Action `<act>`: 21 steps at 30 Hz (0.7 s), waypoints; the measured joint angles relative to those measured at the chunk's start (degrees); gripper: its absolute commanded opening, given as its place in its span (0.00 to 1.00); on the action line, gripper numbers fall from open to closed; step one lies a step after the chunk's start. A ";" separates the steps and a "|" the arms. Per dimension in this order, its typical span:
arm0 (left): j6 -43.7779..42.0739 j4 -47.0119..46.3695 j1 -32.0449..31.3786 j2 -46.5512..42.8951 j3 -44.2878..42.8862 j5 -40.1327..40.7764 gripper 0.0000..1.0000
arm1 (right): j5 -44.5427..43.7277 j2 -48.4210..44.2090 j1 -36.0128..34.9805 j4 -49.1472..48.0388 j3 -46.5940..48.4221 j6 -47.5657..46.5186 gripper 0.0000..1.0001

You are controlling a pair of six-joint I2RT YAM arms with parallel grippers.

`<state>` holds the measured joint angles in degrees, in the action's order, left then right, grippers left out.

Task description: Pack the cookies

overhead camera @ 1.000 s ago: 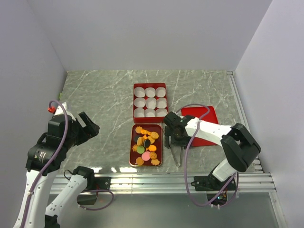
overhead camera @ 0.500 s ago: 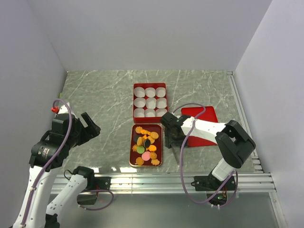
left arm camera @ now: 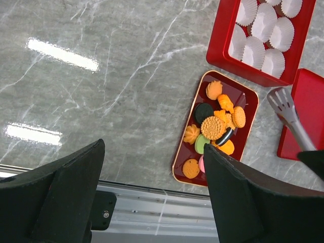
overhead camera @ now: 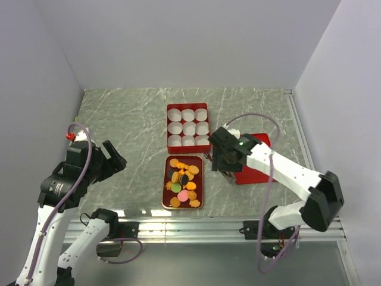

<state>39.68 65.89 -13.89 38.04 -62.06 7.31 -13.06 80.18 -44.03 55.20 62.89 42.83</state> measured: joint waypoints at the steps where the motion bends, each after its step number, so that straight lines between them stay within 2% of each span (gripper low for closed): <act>1: 0.00 0.00 -0.07 0.07 0.00 0.00 0.84 | -0.33 -1.38 -0.02 0.83 0.96 0.28 0.68; 6: 0.00 -0.04 -0.50 0.22 -0.02 -0.44 0.83 | -1.20 -6.05 -0.04 5.49 3.10 1.68 0.67; 14: 0.02 0.00 -0.90 0.17 -0.68 -0.98 0.83 | -1.03 -7.26 -0.24 10.54 3.67 3.76 0.64; 20: 0.07 0.02 -1.01 -0.07 -0.83 -1.55 0.83 | -2.36 -6.69 -4.52 15.41 10.86 5.16 0.63; 21: 0.07 0.02 -1.05 -0.07 -0.83 -1.60 0.83 | -2.78 -6.29 -5.70 16.28 12.48 5.60 0.60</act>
<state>39.75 65.91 -14.94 37.98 -62.89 5.72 -15.84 73.89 -49.74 71.48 75.37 48.42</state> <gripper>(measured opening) 0.829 0.636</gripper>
